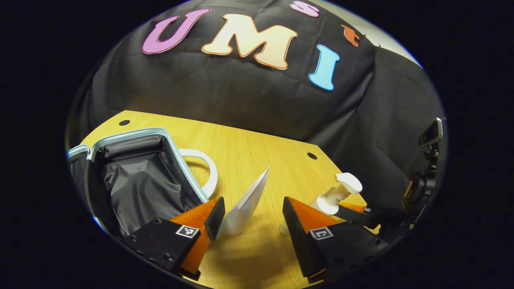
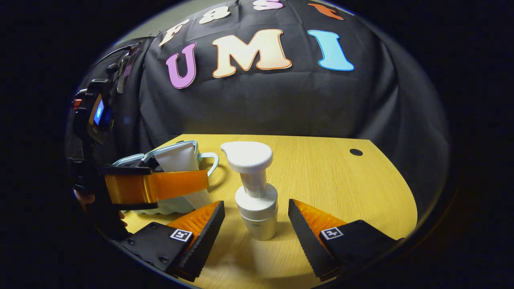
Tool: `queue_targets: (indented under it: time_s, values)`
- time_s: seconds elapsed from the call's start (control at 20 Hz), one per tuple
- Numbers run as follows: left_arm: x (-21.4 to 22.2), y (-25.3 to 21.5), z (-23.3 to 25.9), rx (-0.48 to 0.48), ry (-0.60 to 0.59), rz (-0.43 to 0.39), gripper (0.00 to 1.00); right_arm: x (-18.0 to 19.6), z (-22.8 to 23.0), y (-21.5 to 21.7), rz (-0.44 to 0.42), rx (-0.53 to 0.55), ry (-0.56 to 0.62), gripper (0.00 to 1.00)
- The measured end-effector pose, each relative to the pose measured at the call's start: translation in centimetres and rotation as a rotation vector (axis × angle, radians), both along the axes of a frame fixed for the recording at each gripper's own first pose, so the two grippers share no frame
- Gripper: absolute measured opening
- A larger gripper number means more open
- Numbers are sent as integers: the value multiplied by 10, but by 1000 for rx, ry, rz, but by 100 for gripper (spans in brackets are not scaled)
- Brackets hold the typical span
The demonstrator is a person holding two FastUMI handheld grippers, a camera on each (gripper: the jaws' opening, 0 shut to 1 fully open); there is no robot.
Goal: First open the suitcase, pack the skin care products into it, and then close the suitcase.
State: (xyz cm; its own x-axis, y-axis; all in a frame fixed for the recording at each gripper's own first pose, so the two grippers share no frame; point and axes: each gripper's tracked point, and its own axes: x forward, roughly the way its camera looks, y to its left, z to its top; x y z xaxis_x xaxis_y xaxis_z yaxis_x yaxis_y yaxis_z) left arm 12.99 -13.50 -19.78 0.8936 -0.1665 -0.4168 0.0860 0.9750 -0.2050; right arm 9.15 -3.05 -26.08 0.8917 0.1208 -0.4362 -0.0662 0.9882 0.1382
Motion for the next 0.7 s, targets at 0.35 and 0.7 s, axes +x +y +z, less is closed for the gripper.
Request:
queue_targets:
  time_s: [0.35, 0.7]
  values:
    - [3, 3, -9, -4, 25, 10, 34, -1, -11, -2, -5, -12, 24, 96]
    - [1, 12, 8, -38, 15, 10, 20, 0, -8, 2, 7, -40, 4, 68]
